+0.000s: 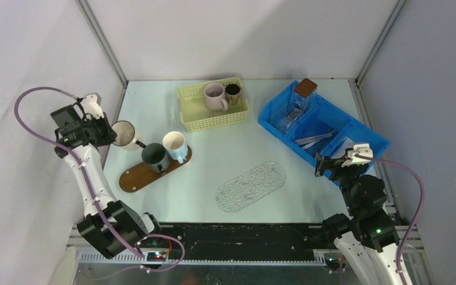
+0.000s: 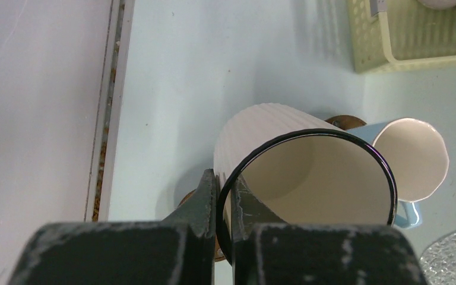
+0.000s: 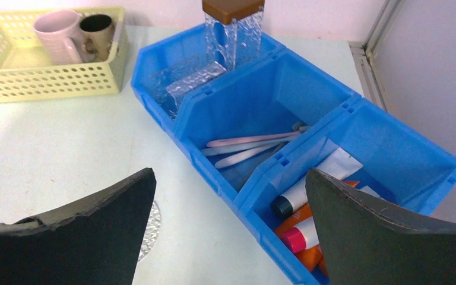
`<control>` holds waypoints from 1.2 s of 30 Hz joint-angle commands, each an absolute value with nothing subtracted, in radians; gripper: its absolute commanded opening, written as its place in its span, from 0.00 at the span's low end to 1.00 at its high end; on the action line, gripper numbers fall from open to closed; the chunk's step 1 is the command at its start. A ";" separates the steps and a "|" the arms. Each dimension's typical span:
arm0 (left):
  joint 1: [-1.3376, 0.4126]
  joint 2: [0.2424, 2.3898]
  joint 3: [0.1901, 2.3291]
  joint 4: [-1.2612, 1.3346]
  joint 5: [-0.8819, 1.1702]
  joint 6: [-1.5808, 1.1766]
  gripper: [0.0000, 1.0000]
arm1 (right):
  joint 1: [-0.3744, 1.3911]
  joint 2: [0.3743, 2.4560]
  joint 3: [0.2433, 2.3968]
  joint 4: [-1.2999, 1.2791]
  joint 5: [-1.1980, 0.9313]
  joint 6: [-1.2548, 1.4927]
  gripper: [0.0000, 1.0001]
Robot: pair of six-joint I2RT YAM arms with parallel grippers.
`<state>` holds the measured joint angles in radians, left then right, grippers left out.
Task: Prepare toiletry sets of a toothbrush and toothpaste on the tray
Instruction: Place the cup on the tray.
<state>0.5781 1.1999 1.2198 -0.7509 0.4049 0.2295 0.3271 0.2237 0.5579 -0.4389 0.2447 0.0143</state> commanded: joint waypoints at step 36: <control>0.700 1.084 0.847 -0.638 0.350 0.443 0.13 | 0.533 0.136 0.528 -0.399 0.349 -0.031 1.00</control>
<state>0.6960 1.0992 0.8253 -0.7235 0.3202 0.4301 0.5266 0.1478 0.5297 -0.4370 0.3405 -0.0162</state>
